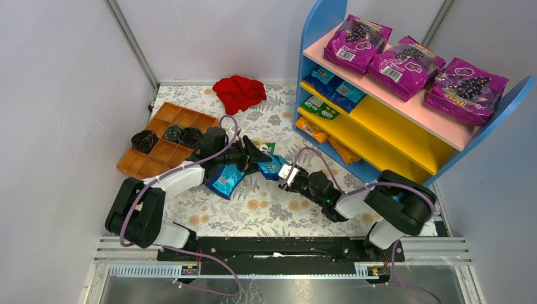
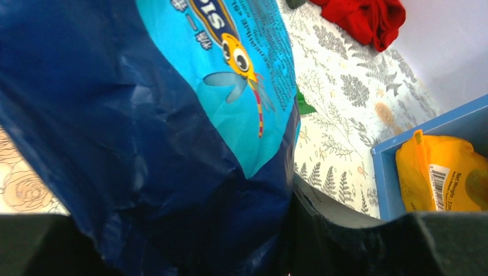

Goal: Place and organize the candy bags onto the shelf

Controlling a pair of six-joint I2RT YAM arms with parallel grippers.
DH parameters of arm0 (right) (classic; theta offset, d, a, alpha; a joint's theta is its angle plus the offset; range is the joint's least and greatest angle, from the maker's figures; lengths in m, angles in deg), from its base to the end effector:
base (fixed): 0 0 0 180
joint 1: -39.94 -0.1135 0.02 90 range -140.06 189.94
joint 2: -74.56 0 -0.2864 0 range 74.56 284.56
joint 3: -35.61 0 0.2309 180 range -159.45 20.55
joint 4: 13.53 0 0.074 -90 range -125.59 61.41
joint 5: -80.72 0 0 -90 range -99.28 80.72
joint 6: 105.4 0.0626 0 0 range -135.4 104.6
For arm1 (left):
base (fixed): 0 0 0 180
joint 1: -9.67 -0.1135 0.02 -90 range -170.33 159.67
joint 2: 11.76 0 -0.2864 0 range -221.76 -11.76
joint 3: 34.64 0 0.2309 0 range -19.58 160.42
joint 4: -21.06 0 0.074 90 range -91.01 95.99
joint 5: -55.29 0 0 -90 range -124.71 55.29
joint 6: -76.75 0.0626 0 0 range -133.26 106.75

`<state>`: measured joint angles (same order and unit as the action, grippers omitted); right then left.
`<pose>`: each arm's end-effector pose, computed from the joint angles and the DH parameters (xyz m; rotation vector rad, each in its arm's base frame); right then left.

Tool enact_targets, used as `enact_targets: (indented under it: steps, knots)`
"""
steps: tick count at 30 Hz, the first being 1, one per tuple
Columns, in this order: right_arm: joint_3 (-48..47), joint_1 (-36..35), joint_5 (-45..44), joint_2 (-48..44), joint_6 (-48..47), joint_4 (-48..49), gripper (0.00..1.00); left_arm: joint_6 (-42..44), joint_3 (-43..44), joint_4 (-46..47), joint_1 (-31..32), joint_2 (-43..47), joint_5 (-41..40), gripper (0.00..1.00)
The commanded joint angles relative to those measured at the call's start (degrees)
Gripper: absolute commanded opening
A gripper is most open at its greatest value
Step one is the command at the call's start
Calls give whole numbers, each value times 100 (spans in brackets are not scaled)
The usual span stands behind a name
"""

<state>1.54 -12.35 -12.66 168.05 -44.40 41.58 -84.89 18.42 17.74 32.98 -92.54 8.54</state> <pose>0.1809 0.2280 0.1903 -1.0416 1.2827 0.2615 0.2411 -0.1506 0.2271 -0.4981 2.4409 -1.6641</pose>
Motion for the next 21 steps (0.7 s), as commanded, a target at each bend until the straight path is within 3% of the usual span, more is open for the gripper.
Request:
enact_targets:
  steps: [1,6,10,16,21]
  knots:
    - [-608,-27,49,-1170,548,-1458,22,728,582,-363,-136,446,53,61]
    - [-1081,-25,-325,-2221,971,-3574,22,2516,2037,-2397,-335,917,-1004,82]
    - [-1523,-23,-765,-3144,1175,-5044,22,3333,2968,-3272,-340,1111,-2210,84]
    - [-2880,-27,-1530,-3909,1197,-8005,9,3621,3376,-3285,-327,1104,-3018,84]
    - [-4189,-20,-1906,-4355,1319,-9510,6,3701,3060,-3074,-320,1091,-3177,84]
